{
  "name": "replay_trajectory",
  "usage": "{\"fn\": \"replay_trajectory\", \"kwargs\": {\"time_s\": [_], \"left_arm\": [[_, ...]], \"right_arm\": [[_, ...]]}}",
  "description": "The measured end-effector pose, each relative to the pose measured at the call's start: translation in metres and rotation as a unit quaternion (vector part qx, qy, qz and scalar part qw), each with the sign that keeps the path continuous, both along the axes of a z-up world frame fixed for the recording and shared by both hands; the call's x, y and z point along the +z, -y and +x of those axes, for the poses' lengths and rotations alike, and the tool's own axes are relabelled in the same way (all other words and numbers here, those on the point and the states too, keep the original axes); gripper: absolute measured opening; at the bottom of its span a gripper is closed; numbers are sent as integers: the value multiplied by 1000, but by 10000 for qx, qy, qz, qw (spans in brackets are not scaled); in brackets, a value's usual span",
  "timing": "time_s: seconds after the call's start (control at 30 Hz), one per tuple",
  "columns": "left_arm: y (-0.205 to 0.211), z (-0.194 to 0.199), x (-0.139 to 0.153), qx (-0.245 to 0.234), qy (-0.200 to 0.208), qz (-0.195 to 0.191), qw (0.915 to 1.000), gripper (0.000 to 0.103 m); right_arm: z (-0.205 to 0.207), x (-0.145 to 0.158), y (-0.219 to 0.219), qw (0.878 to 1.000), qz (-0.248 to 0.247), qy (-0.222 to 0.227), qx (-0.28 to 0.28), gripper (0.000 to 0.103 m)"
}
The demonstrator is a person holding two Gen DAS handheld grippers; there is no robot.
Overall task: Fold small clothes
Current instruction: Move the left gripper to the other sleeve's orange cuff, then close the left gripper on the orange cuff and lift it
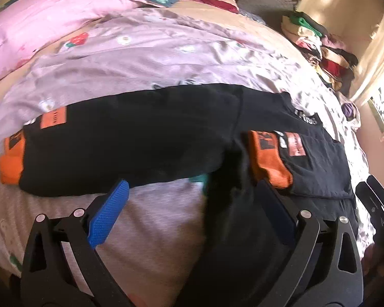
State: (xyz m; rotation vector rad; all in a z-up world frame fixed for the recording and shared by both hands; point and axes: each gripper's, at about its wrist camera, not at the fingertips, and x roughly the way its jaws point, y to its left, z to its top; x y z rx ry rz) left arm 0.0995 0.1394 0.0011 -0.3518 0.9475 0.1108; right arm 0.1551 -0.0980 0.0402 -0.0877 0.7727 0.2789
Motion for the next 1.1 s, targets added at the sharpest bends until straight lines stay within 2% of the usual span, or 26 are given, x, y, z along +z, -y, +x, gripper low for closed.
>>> {"fn": "replay_trajectory", "kwargs": {"time_s": [0.63, 0.87, 1.1], "left_arm": [[-85, -42, -14, 868, -57, -186, 9960, 93], [-114, -55, -26, 1224, -167, -294, 9919, 93], [-144, -58, -38, 1696, -116, -447, 9844, 93]], "right_arm": [[-17, -6, -101, 9953, -257, -10, 933, 97], [-24, -8, -134, 9914, -350, 10, 1260, 97], [-25, -15, -147, 9901, -352, -74, 1360, 97]]}}
